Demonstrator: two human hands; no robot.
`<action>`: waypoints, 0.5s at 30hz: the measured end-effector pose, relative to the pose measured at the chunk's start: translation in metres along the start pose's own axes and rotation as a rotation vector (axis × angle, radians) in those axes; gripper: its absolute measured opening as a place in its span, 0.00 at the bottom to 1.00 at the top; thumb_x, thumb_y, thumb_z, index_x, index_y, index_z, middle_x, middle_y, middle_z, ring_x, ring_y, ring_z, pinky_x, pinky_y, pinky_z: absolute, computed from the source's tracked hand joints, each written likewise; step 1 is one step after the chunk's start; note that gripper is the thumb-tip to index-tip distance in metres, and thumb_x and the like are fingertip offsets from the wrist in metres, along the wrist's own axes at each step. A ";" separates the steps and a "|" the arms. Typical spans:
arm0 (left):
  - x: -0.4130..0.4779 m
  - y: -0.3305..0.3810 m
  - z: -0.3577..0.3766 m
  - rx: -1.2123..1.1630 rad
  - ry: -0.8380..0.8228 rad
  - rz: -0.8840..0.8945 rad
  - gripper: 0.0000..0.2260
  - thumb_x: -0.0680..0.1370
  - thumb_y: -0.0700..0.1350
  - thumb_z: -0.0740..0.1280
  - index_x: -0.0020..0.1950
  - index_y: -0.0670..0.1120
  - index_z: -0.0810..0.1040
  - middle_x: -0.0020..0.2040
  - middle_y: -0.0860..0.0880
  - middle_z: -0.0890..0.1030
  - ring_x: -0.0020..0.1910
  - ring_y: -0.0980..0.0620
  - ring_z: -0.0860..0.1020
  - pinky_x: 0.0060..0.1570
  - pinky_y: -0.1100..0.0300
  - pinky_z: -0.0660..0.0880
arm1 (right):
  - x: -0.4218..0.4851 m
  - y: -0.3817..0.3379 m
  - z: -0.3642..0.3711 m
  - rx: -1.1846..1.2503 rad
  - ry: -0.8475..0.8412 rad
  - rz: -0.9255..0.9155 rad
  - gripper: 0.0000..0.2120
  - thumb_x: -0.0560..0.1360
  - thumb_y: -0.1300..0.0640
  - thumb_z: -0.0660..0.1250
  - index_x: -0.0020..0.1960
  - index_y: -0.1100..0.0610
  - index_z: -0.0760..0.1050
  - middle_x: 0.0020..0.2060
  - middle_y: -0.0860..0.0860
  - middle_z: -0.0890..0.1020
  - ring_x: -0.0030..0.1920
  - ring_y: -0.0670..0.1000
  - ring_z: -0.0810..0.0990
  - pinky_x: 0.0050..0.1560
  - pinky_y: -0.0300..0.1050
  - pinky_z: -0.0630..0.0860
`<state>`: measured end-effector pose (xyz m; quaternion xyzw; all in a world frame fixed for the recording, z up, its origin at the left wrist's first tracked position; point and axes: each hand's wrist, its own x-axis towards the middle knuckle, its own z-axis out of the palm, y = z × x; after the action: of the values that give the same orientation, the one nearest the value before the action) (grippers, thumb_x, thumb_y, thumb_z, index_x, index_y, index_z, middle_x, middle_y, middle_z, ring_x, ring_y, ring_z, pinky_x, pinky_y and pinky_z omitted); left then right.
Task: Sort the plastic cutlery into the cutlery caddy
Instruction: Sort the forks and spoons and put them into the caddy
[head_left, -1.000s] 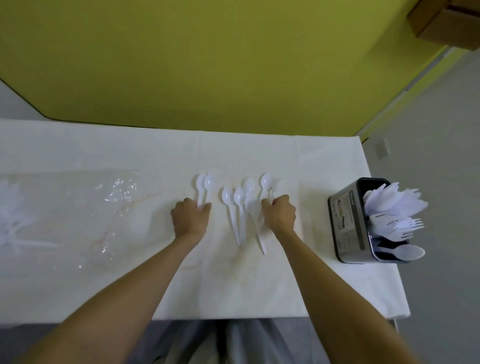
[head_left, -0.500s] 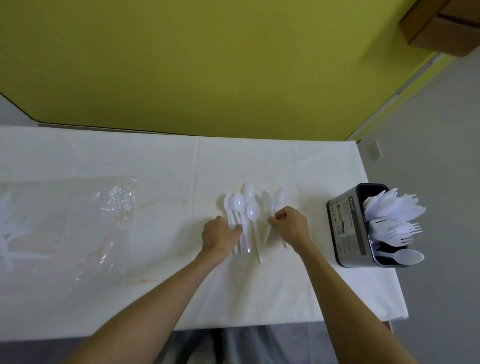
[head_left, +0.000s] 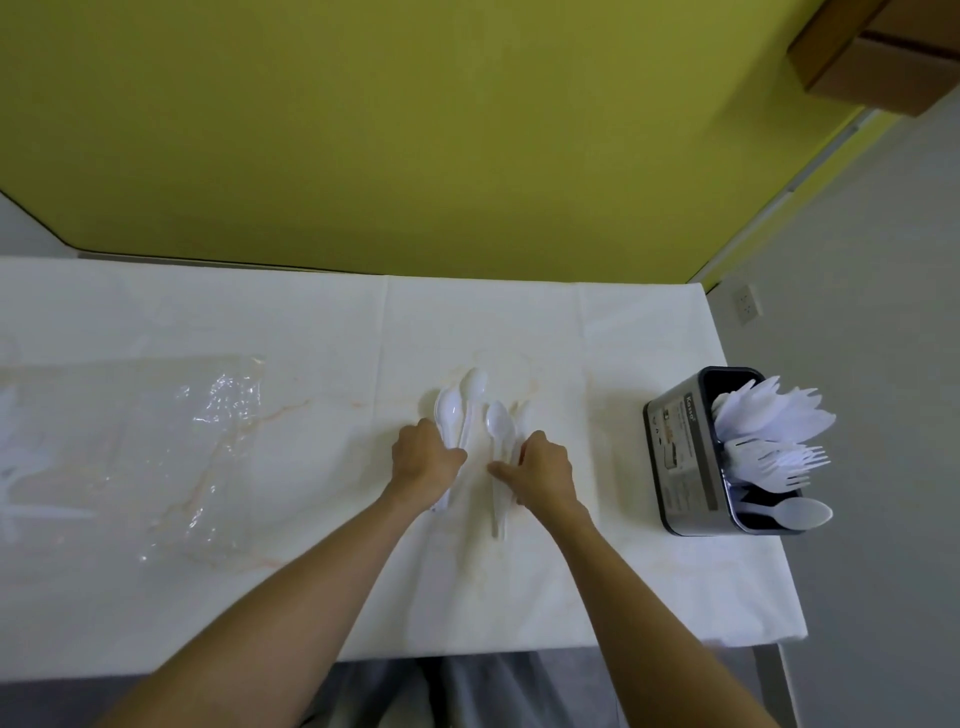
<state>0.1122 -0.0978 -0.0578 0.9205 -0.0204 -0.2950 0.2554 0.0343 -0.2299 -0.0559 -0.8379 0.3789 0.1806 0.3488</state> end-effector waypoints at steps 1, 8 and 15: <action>0.000 -0.001 -0.001 0.004 -0.005 0.005 0.13 0.71 0.48 0.70 0.41 0.42 0.68 0.41 0.44 0.75 0.40 0.44 0.75 0.31 0.59 0.64 | 0.002 -0.002 0.000 0.003 -0.004 0.007 0.20 0.71 0.49 0.72 0.52 0.62 0.70 0.45 0.56 0.79 0.42 0.59 0.82 0.44 0.51 0.81; -0.009 -0.014 -0.008 -0.101 0.035 -0.028 0.13 0.70 0.44 0.69 0.33 0.45 0.66 0.33 0.49 0.74 0.33 0.48 0.73 0.27 0.60 0.63 | 0.010 -0.016 -0.013 0.235 -0.018 0.036 0.13 0.73 0.56 0.70 0.52 0.63 0.73 0.46 0.55 0.81 0.30 0.51 0.82 0.25 0.35 0.73; -0.019 -0.042 -0.020 -0.346 0.083 -0.166 0.10 0.68 0.47 0.71 0.41 0.42 0.76 0.38 0.47 0.82 0.39 0.48 0.81 0.35 0.58 0.73 | 0.024 -0.050 0.009 0.250 -0.001 -0.005 0.18 0.72 0.53 0.72 0.53 0.64 0.73 0.45 0.57 0.82 0.24 0.46 0.78 0.23 0.31 0.72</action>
<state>0.1034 -0.0487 -0.0539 0.8727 0.1171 -0.2761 0.3854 0.0880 -0.2123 -0.0529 -0.7889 0.3961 0.1313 0.4511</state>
